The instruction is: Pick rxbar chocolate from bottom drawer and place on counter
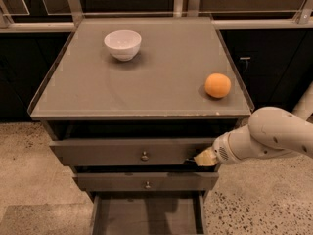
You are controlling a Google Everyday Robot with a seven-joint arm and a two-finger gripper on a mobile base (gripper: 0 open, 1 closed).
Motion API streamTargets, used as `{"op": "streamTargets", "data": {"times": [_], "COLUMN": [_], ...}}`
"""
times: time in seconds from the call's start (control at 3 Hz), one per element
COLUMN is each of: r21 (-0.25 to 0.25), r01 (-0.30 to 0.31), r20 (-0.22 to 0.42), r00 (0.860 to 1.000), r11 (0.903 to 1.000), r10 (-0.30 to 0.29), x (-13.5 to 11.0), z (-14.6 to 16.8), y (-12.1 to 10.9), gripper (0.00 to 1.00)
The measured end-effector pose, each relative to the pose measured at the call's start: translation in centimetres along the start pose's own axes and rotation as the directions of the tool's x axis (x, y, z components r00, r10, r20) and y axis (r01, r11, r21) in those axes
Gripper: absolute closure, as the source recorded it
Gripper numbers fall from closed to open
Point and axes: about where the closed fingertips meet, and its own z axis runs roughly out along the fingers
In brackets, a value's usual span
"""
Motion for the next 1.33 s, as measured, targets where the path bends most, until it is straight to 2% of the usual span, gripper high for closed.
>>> {"op": "streamTargets", "data": {"times": [0.67,1.0,1.33], "r21": [0.004,0.057,0.131], "r01": [-0.017,0.018,0.133], "r20": [-0.067,-0.145,-0.186], "r00": [0.998,0.989,0.977], "r11": [0.9998,0.9982,0.9824], "r10": [0.018,-0.009,-0.107], "x": [1.4,3.4,1.4], "z": [0.3,-2.0,-5.9], "y": [0.8,4.6,8.5], "gripper": [1.0,1.0,1.0]}}
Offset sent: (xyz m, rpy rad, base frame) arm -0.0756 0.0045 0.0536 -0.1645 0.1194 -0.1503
